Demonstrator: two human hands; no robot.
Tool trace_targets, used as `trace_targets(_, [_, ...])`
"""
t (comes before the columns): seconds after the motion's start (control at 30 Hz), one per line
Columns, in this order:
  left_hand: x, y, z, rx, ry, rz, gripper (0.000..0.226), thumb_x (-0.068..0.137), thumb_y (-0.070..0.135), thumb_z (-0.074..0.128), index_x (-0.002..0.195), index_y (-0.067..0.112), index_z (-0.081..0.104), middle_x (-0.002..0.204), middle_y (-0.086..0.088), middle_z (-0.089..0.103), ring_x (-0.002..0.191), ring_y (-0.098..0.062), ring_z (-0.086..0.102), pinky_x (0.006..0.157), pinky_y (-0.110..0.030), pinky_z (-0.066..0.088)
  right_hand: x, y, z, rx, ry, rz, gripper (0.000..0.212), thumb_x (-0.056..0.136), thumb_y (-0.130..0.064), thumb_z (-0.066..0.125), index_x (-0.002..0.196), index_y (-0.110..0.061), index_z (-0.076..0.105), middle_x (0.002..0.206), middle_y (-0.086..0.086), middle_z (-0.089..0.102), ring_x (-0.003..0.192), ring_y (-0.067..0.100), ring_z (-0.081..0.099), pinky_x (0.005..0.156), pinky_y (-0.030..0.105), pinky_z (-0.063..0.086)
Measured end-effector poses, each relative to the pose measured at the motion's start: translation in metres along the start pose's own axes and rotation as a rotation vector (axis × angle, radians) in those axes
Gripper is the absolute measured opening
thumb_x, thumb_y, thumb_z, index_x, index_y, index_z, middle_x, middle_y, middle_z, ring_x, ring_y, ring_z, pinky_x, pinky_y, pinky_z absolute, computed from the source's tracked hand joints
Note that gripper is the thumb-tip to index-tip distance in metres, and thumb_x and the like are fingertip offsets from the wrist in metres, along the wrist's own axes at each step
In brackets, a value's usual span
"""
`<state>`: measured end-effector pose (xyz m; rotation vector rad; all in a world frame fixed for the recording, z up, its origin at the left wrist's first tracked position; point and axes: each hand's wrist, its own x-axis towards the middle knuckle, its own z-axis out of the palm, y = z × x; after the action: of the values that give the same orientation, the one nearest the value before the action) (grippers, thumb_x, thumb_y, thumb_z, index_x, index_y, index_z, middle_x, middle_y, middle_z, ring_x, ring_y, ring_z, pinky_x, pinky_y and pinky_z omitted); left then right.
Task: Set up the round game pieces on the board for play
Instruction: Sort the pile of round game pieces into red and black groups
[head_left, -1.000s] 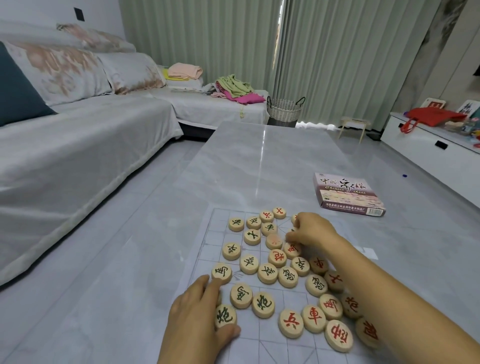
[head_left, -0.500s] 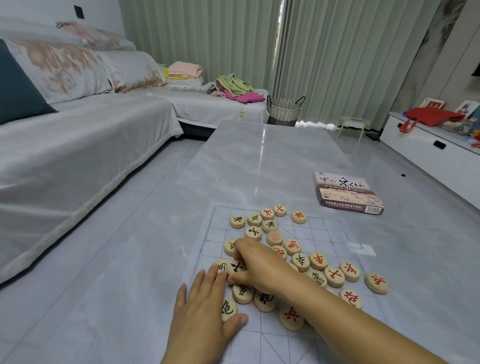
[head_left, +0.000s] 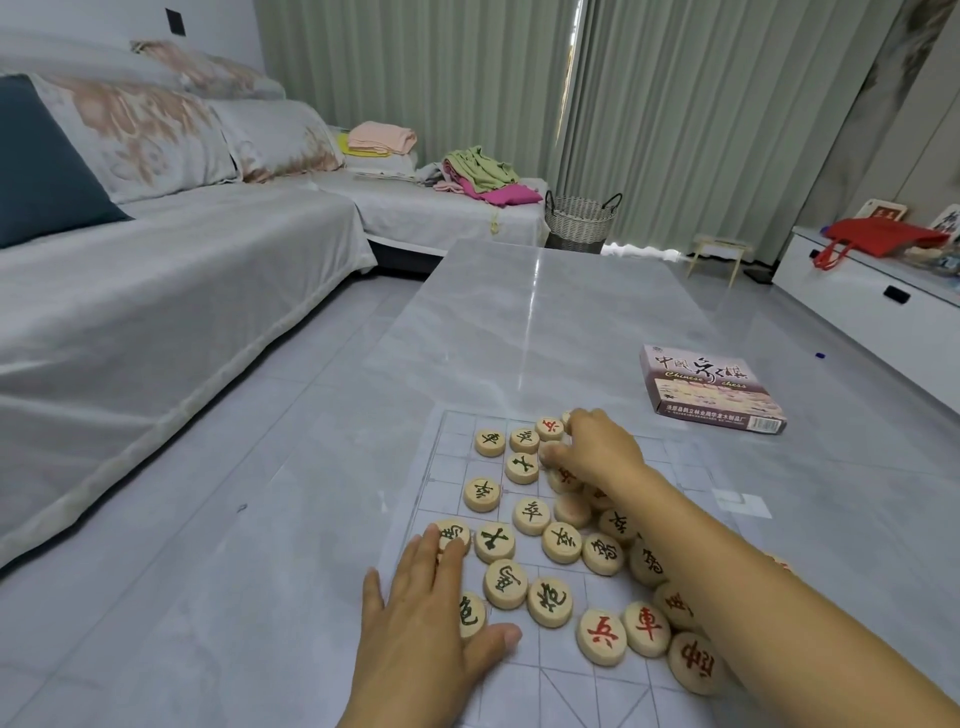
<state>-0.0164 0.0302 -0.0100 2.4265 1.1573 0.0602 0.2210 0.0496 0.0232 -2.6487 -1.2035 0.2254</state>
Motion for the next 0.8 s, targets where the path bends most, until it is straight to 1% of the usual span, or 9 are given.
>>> trace_targets(0.1, [0.001, -0.002, -0.003, -0.026, -0.004, -0.011, 0.088, 0.082, 0.062, 0.046, 0.147, 0.028, -0.003, 0.157, 0.008, -0.014, 0.145, -0.008, -0.009, 0.120, -0.041, -0.004, 0.014, 0.004, 0.009, 0.044, -0.098, 0.060, 0.030, 0.080, -0.038, 0.062, 0.091, -0.013, 0.049, 0.099, 0.008, 0.056, 0.084, 0.023, 0.051, 0.051, 0.027, 0.032])
trace_targets(0.2, [0.000, -0.004, -0.005, -0.028, -0.007, -0.010, 0.087, 0.083, 0.060, 0.048, 0.147, 0.028, -0.002, 0.157, 0.009, -0.011, 0.145, -0.007, -0.007, 0.120, -0.039, -0.005, 0.012, 0.004, 0.006, 0.087, -0.022, 0.066, 0.021, 0.077, -0.029, 0.061, 0.085, -0.013, 0.049, 0.093, 0.006, 0.056, 0.082, 0.024, 0.055, 0.051, 0.027, 0.033])
trace_targets(0.3, [0.000, -0.002, -0.005, -0.008, -0.012, 0.004, 0.083, 0.084, 0.059, 0.047, 0.147, 0.030, 0.001, 0.157, 0.009, -0.010, 0.145, -0.007, -0.007, 0.119, -0.041, -0.006, -0.005, -0.010, 0.002, 0.241, 0.070, -0.095, 0.027, 0.078, -0.033, 0.063, 0.096, -0.014, 0.056, 0.101, 0.004, 0.055, 0.087, 0.021, 0.055, 0.064, 0.030, 0.042])
trace_targets(0.37, [-0.001, 0.000, -0.004, -0.010, -0.009, 0.007, 0.081, 0.084, 0.059, 0.046, 0.146, 0.030, 0.004, 0.157, 0.010, -0.008, 0.145, -0.007, -0.006, 0.118, -0.043, -0.005, -0.022, -0.032, 0.004, 0.310, -0.011, -0.288, 0.031, 0.079, -0.034, 0.063, 0.104, -0.015, 0.059, 0.105, 0.003, 0.054, 0.092, 0.020, 0.055, 0.078, 0.033, 0.047])
trace_targets(0.5, [-0.003, -0.001, -0.003, -0.003, -0.006, -0.005, 0.079, 0.084, 0.060, 0.045, 0.146, 0.032, 0.005, 0.157, 0.009, -0.004, 0.145, -0.009, -0.003, 0.119, -0.043, -0.004, -0.038, -0.069, 0.031, 0.015, -0.149, -0.509, 0.044, 0.083, -0.037, 0.061, 0.121, -0.016, 0.056, 0.119, 0.008, 0.049, 0.113, 0.025, 0.043, 0.091, 0.034, 0.037])
trace_targets(0.57, [-0.003, -0.003, -0.004, -0.004, -0.009, -0.010, 0.079, 0.084, 0.060, 0.045, 0.146, 0.032, 0.006, 0.157, 0.007, -0.002, 0.145, -0.010, -0.003, 0.119, -0.042, -0.004, -0.035, -0.072, 0.037, -0.024, -0.174, -0.486, 0.047, 0.081, -0.041, 0.063, 0.122, -0.018, 0.056, 0.122, 0.009, 0.047, 0.117, 0.026, 0.037, 0.093, 0.034, 0.032])
trace_targets(0.67, [-0.004, -0.004, -0.006, -0.011, -0.005, 0.000, 0.078, 0.084, 0.060, 0.045, 0.146, 0.031, 0.007, 0.157, 0.007, -0.002, 0.145, -0.011, -0.003, 0.119, -0.042, -0.003, -0.024, -0.061, 0.032, 0.154, -0.178, -0.378, 0.050, 0.081, -0.042, 0.063, 0.122, -0.017, 0.055, 0.125, 0.009, 0.045, 0.119, 0.025, 0.040, 0.099, 0.036, 0.037])
trace_targets(0.73, [-0.002, -0.004, -0.007, -0.016, 0.004, 0.001, 0.077, 0.085, 0.060, 0.043, 0.146, 0.031, 0.007, 0.157, 0.007, -0.002, 0.145, -0.012, -0.002, 0.119, -0.042, -0.002, -0.014, -0.045, 0.023, 0.216, -0.043, -0.228, 0.041, 0.085, -0.039, 0.059, 0.117, -0.014, 0.055, 0.121, 0.008, 0.048, 0.111, 0.025, 0.048, 0.087, 0.035, 0.043])
trace_targets(0.8, [-0.002, -0.004, -0.007, -0.020, 0.006, -0.002, 0.077, 0.086, 0.060, 0.043, 0.146, 0.031, 0.006, 0.158, 0.006, -0.003, 0.146, -0.012, -0.003, 0.119, -0.042, -0.001, -0.006, -0.028, 0.016, 0.077, 0.019, -0.131, 0.036, 0.084, -0.038, 0.058, 0.110, -0.013, 0.054, 0.116, 0.007, 0.050, 0.105, 0.026, 0.051, 0.074, 0.033, 0.041])
